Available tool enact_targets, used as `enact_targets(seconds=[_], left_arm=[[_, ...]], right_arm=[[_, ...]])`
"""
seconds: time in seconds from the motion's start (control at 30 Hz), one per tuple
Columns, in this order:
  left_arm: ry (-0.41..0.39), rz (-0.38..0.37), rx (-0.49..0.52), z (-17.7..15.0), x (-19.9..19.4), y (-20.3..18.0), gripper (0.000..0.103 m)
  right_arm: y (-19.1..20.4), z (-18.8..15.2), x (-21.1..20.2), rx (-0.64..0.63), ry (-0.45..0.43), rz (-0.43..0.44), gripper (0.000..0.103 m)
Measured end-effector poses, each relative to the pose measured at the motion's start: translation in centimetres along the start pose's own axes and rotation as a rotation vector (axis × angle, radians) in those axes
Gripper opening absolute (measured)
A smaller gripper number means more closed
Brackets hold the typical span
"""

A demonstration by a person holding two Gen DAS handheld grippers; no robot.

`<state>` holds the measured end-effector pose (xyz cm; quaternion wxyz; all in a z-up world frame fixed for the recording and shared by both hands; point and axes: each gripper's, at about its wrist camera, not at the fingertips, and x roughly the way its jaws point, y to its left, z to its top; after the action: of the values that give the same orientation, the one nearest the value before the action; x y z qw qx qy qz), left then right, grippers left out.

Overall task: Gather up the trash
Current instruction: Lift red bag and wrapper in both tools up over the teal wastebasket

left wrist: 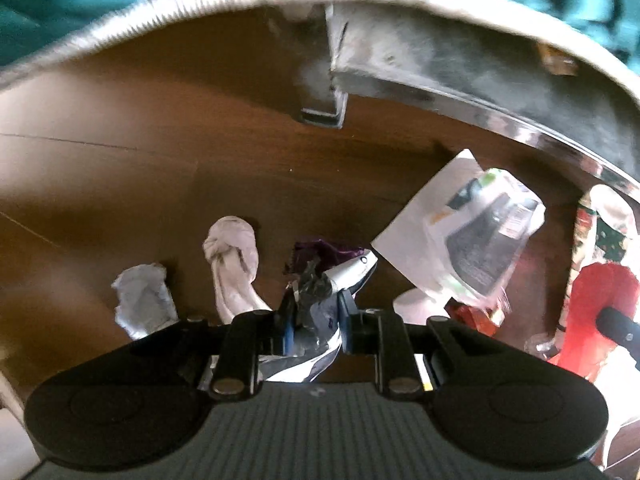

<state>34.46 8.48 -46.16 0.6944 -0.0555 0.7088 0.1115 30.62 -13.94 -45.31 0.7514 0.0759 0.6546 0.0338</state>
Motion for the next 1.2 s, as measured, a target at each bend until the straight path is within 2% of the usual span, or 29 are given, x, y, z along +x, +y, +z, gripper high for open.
enact_targets(seconds=[0.13, 0.4, 0.57, 0.9, 1.2], left_arm=[[-0.061, 0.011, 0.010, -1.9, -3.7, -1.0, 0.021], [-0.160, -0.081, 0.011, -6.5, -10.9, -1.2, 0.021], [-0.272, -0.143, 0.042, -9.3, -17.2, -1.0, 0.021], [-0.498, -0.244, 0.045, -14.2, -29.7, 1.1, 0.021], [-0.699, -0.326, 0.045, -16.6, -40.4, 2.9, 0.021]], right_arm=[[-0.4, -0.4, -3.5, -0.023, -0.038, 0.023, 0.030], [-0.2, -1.7, -12.6, -0.090, -0.134, 0.047, 0.030], [0.1, -3.2, -19.0, -0.122, -0.222, 0.076, 0.030], [1.5, -7.0, -31.7, -0.255, -0.448, 0.104, 0.030], [2.6, -8.8, -42.3, -0.359, -0.656, 0.113, 0.030]])
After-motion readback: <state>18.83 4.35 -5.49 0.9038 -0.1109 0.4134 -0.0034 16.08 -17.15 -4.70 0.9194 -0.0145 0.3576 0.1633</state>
